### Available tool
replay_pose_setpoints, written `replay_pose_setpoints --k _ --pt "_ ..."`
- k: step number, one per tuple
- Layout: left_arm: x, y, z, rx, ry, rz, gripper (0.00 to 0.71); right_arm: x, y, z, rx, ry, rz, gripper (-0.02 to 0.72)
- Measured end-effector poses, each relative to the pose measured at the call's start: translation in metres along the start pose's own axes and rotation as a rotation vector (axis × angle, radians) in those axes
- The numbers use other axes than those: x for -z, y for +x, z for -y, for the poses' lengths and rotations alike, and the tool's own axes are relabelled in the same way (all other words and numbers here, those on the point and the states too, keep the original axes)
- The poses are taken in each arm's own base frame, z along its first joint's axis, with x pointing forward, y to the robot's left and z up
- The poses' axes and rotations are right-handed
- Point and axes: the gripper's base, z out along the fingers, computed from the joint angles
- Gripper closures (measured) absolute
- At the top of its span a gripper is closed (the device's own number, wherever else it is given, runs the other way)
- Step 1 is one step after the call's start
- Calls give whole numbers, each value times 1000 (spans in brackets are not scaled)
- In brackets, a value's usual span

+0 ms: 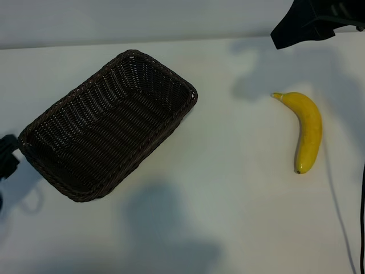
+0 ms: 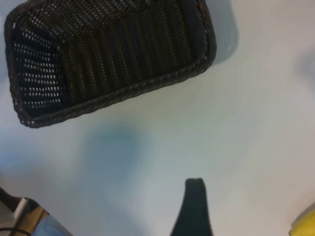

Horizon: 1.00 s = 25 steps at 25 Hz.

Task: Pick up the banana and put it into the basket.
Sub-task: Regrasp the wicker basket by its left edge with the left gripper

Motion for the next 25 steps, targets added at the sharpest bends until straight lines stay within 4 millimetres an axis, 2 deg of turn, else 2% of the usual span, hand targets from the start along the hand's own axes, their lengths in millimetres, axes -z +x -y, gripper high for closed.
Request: replay_pose_setpoints --k 6,14,17,19,21,23,25 --pt "-38 4 10 36 13 -67 100 0 0 0 0 0 0 98" --pt "-75 13 11 68 -2 -127 100 0 0 0 0 0 0 98" --pt "-87 17 11 89 -8 -146 131 0 0 0 0 0 0 98" --pt "-93 19 10 103 -21 -159 217 0 0 0 0 0 0 98" --pt "-96 20 10 113 -17 -161 365 0 0 0 0 0 0 98" --pt "-97 19 12 118 9 -147 563 0 0 0 0 0 0 98" --pt "-97 19 13 106 20 -142 559 0 0 0 0 0 0 98"
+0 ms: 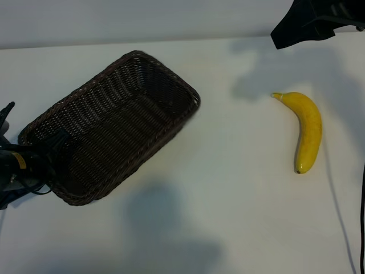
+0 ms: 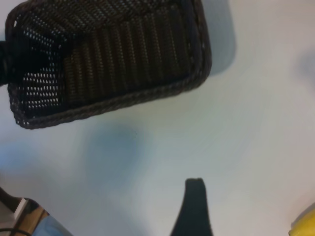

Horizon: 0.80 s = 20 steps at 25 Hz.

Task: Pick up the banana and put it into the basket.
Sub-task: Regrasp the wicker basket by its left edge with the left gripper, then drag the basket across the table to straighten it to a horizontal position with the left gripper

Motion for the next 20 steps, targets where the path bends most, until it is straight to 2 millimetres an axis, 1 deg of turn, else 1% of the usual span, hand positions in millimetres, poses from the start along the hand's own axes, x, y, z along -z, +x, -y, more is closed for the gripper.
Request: replay_pose_setpoints --k 7,11,14,20 --pt "0 0 1 -8 8 4 559 0 0 0 0 0 0 98" --pt "1 -2 3 -58 20 11 561 0 0 0 0 0 0 98" --pt "5 -11 13 -119 32 36 561 0 0 0 0 0 0 98" --pt "19 -37 40 -239 30 94 561 0 0 0 0 0 0 98"
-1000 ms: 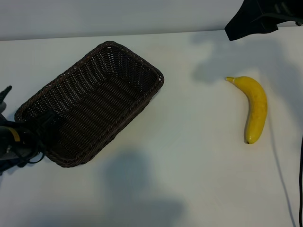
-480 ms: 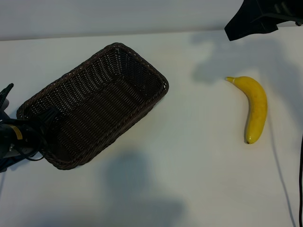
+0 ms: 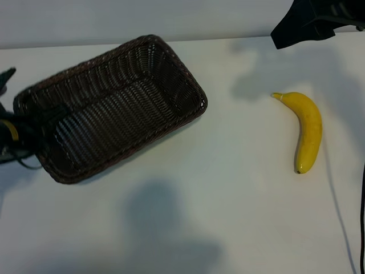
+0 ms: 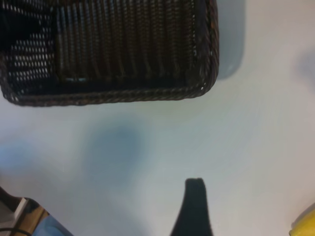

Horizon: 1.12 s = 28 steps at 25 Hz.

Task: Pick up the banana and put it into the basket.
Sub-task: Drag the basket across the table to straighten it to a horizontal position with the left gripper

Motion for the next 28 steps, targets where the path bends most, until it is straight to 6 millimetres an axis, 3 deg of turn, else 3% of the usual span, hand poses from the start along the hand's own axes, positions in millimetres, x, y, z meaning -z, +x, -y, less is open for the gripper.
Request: replay_pose_setpoints --k 6,10,19,28 --pt "9 -25 28 -143 50 -60 561 0 0 0 0 0 0 98" --pt "0 -38 51 -167 190 -119 561 0 0 0 0 0 0 98" --pt "-55 -47 70 -227 293 -289 561 0 0 0 -11 0 0 98" --pt "-92 -58 88 -271 335 -394 561 0 0 0 -14 0 0 98"
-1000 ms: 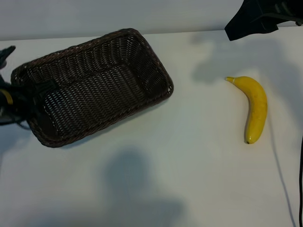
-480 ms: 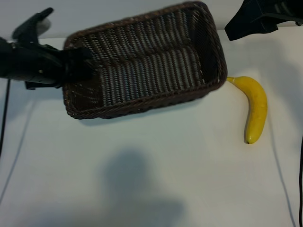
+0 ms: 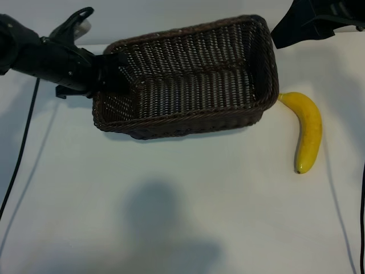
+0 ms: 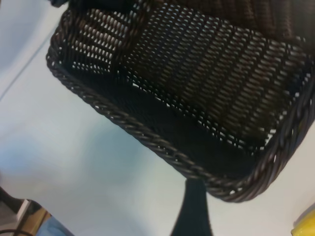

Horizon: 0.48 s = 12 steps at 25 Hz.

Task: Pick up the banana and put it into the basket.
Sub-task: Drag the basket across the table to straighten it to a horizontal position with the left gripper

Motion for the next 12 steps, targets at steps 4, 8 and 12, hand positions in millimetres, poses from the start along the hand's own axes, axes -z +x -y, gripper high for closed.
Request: replay_pose_setpoints --k 4,8,12 --pt "-16 -4 6 -67 2 -59 561 0 0 0 -3 0 0 98" --pt "-32 -3 19 -120 -26 -103 561 0 0 0 -3 0 0 98" --pt "-45 -2 20 -123 -39 -126 561 0 0 0 -5 0 0 98"
